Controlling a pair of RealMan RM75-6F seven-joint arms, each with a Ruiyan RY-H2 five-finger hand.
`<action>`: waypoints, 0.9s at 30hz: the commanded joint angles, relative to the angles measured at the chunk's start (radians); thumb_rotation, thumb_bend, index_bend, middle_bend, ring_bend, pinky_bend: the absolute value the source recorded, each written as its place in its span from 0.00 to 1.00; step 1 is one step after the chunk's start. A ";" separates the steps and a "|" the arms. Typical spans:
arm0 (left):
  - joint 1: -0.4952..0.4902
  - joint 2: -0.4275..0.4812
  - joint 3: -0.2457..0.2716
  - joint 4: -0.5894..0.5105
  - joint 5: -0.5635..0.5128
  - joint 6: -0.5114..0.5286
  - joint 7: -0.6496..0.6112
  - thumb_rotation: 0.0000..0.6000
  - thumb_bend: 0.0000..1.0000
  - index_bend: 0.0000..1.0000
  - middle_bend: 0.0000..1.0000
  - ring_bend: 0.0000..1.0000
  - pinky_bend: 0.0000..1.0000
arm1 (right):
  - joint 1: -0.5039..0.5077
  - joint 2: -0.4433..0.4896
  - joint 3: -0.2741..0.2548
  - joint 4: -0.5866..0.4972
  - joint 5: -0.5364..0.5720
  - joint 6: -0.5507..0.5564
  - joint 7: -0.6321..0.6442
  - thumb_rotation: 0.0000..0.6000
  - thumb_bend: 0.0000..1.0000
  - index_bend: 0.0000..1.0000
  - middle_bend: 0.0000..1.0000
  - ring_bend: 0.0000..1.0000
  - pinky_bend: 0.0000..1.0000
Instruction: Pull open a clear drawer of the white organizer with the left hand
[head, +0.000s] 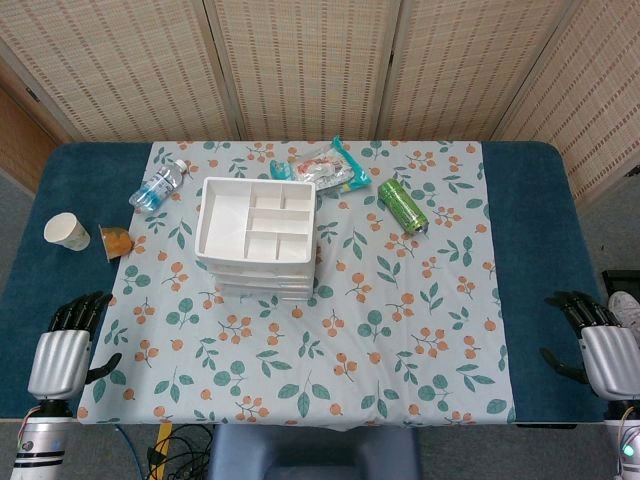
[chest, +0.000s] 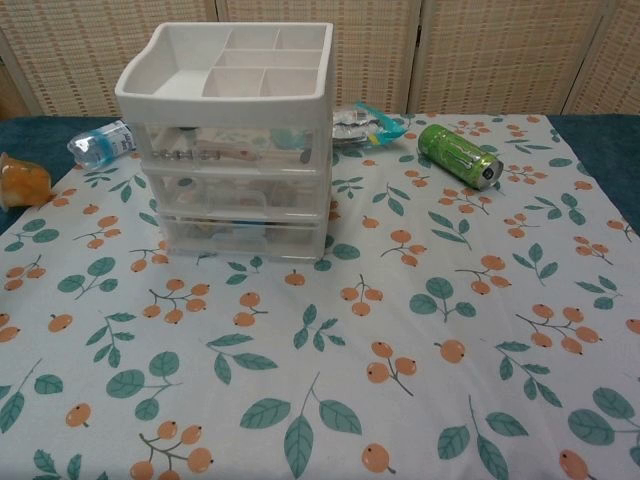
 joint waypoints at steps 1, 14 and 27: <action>0.000 0.000 0.000 0.001 0.001 0.000 0.000 1.00 0.17 0.14 0.14 0.12 0.15 | 0.000 0.000 0.001 0.000 0.001 0.001 -0.001 1.00 0.23 0.22 0.19 0.17 0.21; 0.008 0.007 0.004 0.009 0.023 0.015 -0.025 1.00 0.17 0.14 0.14 0.12 0.15 | -0.001 0.007 0.004 -0.008 -0.008 0.017 -0.004 1.00 0.23 0.22 0.19 0.17 0.22; -0.049 0.000 -0.012 0.066 0.110 -0.011 -0.113 1.00 0.17 0.20 0.20 0.23 0.30 | 0.011 0.030 0.030 -0.028 -0.005 0.032 -0.037 1.00 0.23 0.22 0.19 0.17 0.21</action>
